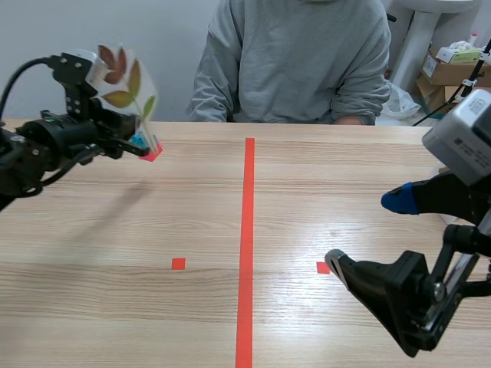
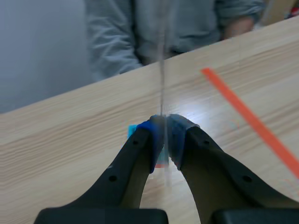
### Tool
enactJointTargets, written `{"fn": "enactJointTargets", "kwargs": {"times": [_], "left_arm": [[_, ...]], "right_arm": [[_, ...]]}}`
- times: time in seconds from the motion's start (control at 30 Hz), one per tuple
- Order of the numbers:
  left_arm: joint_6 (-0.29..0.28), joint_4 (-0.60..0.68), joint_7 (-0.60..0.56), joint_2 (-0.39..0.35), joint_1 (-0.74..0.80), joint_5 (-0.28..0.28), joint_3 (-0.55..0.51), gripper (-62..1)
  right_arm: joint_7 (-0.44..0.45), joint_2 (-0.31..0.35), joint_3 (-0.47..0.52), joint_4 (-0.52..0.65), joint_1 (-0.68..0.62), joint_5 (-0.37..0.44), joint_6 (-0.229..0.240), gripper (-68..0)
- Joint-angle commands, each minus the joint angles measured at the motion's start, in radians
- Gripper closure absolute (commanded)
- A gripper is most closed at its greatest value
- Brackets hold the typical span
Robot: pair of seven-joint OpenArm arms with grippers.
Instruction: Do the leaf sorting experiment
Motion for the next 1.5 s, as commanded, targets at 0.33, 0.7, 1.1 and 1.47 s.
{"fn": "enactJointTargets", "kwargs": {"times": [0.33, 0.7, 1.1, 1.47], "left_arm": [[0.122, -0.365, -0.055, -0.045, -0.242, 0.06, -0.056, -4.0], [0.259, -0.552, -0.116, -0.046, -0.286, 0.171, -0.056, -4.0], [0.259, -0.558, -0.133, -0.045, -0.244, 0.178, -0.056, -4.0], [0.274, -0.557, -0.143, -0.045, -0.231, 0.182, -0.056, -21.1]], "right_arm": [[0.008, 0.01, 0.003, -0.001, 0.01, 0.007, -0.003, -57.8], [0.008, 0.01, 0.003, -0.001, 0.01, 0.007, -0.003, -57.8], [0.008, 0.01, 0.003, -0.001, 0.01, 0.007, -0.003, -57.8], [0.008, 0.01, 0.003, -0.001, 0.01, 0.007, -0.003, -57.8]]}}
